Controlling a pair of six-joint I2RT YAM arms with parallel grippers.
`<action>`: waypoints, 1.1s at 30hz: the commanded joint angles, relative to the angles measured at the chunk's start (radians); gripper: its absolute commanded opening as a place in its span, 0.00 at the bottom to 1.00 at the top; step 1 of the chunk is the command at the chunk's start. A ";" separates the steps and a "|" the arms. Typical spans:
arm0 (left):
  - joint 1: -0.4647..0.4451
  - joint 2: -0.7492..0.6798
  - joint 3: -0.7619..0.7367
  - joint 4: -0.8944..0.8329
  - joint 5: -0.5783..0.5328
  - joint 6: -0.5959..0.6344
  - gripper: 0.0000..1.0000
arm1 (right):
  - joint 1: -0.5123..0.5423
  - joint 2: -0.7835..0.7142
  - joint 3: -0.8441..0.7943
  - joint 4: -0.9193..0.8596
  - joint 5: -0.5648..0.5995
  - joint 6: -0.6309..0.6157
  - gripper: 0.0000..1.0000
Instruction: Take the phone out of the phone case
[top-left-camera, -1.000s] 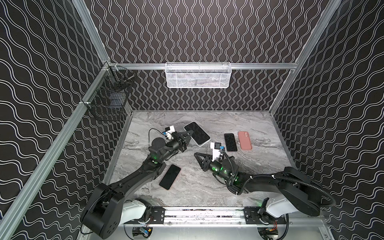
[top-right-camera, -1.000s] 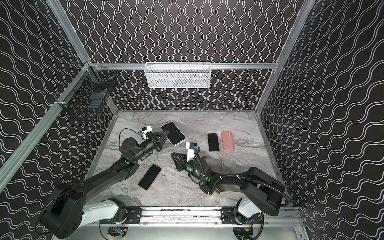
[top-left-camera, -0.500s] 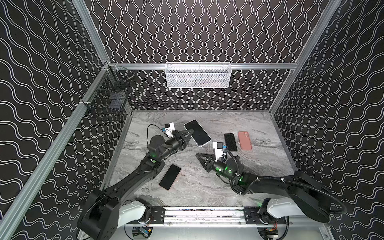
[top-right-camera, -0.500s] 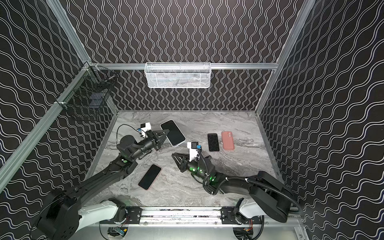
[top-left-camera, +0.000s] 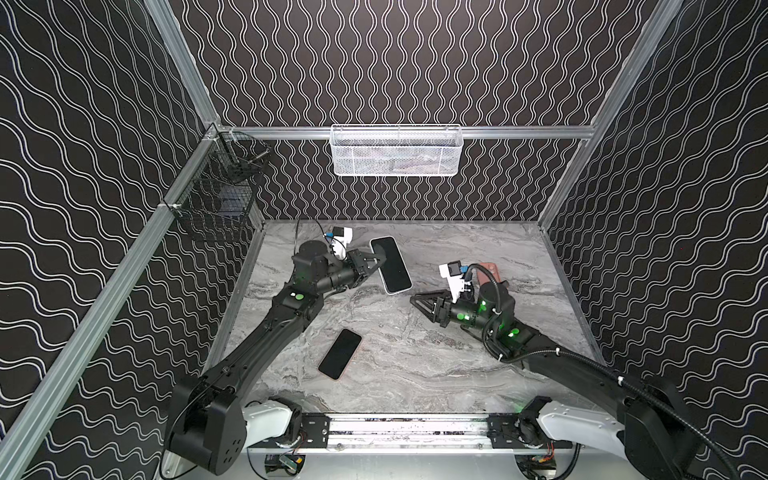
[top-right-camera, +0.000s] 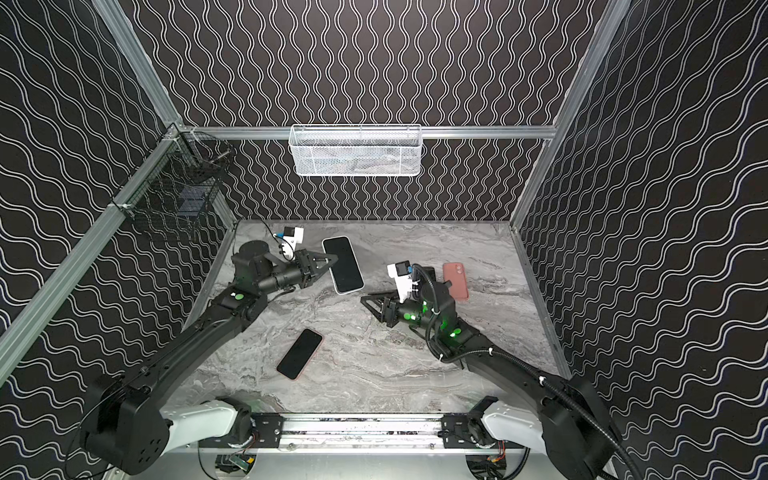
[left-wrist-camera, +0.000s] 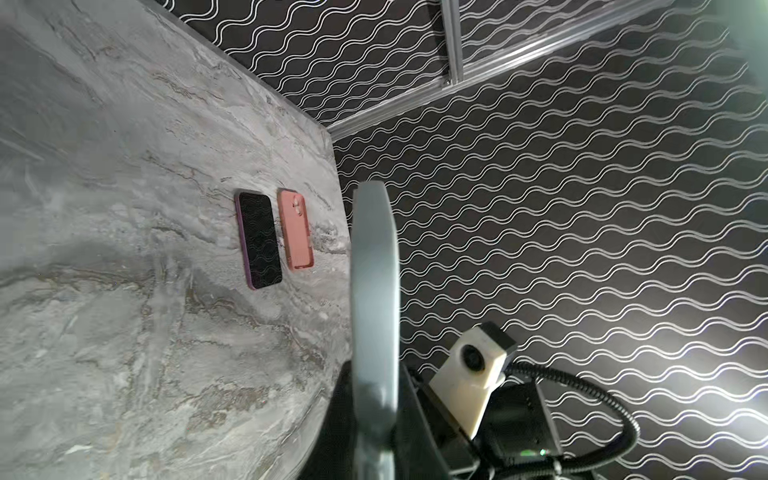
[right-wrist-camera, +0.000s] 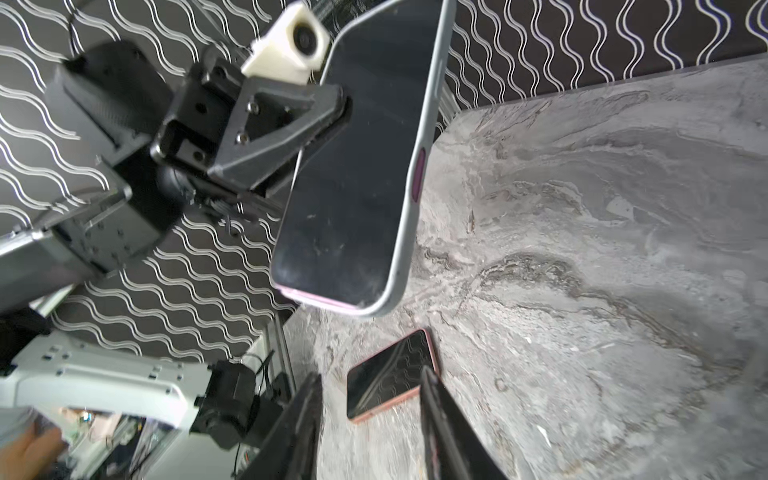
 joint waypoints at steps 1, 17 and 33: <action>0.014 0.029 0.069 -0.136 0.087 0.215 0.00 | -0.030 -0.009 0.053 -0.208 -0.104 -0.113 0.46; 0.053 0.142 0.225 -0.285 0.323 0.597 0.00 | -0.062 0.045 0.279 -0.591 -0.197 -0.412 0.99; 0.055 0.225 0.219 -0.184 0.540 0.697 0.00 | -0.054 0.089 0.324 -0.713 -0.173 -0.530 0.86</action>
